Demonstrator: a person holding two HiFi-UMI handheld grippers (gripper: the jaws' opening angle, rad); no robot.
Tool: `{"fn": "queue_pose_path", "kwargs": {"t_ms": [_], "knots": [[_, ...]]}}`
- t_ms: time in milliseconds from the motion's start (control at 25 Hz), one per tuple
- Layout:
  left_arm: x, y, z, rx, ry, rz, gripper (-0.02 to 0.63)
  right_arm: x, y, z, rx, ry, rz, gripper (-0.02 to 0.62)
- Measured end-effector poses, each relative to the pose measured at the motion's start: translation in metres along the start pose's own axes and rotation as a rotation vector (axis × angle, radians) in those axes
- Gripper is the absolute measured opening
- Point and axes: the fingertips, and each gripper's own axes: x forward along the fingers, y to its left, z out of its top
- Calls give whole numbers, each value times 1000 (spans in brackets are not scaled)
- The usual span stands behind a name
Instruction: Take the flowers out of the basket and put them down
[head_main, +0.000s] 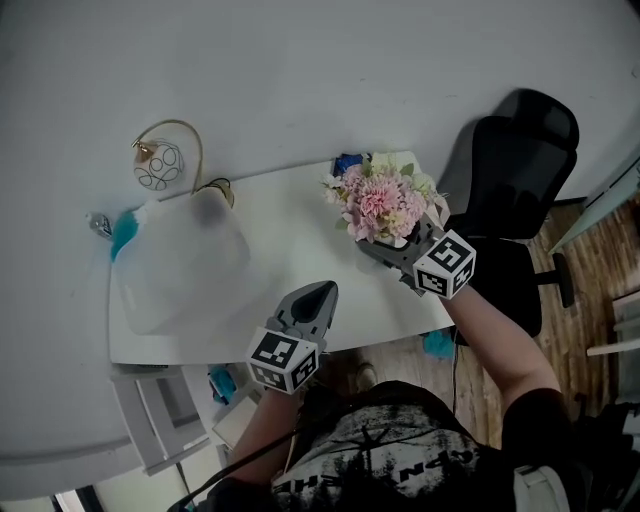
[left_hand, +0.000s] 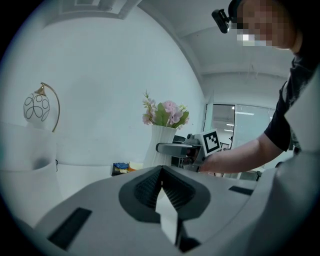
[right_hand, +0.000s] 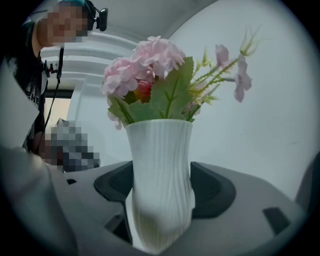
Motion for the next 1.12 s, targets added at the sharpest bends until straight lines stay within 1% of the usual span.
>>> {"fn": "queue_pose_path", "kwargs": {"t_ms": [280, 480, 600, 880, 1120], "knots": [[2, 1, -26, -38, 50, 2, 14, 0, 5, -46, 25, 8, -16, 354], [7, 2, -47, -47, 98, 5, 14, 0, 7, -76, 0, 21, -30, 354], [8, 3, -57, -54, 119, 5, 14, 3, 5, -90, 26, 14, -39, 354], [10, 8, -74, -79, 150, 12, 14, 5, -2, -105, 47, -11, -81, 354], [13, 4, -81, -88, 162, 2, 14, 3, 0, -110, 40, -32, -93, 354]]}}
